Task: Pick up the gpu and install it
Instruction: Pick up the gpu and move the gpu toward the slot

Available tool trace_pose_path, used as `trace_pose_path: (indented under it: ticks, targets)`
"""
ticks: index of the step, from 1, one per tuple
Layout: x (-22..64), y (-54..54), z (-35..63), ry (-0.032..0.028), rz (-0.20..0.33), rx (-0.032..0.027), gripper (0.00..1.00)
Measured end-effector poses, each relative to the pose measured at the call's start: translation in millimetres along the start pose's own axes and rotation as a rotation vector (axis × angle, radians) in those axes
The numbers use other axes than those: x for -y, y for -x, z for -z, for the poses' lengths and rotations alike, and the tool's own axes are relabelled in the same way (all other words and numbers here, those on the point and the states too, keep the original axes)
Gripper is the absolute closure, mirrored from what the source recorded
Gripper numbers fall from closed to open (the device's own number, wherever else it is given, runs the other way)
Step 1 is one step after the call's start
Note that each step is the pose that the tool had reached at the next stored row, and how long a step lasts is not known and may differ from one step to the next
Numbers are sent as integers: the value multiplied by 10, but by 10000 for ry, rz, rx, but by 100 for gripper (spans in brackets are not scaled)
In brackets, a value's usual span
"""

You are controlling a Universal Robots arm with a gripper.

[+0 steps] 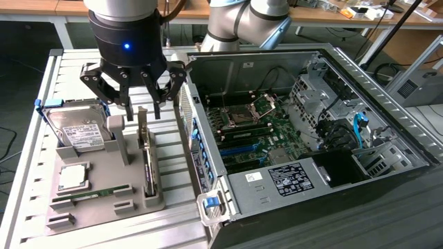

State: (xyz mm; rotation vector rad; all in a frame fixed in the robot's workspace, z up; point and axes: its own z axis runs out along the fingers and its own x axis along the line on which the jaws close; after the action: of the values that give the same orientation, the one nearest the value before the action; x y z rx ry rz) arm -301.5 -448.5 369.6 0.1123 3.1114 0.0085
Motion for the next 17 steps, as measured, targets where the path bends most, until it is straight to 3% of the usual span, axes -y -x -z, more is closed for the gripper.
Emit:
trace_pose_path:
  ticks: [17]
  targets:
    - [9,-4,-152,0,0,0,52]
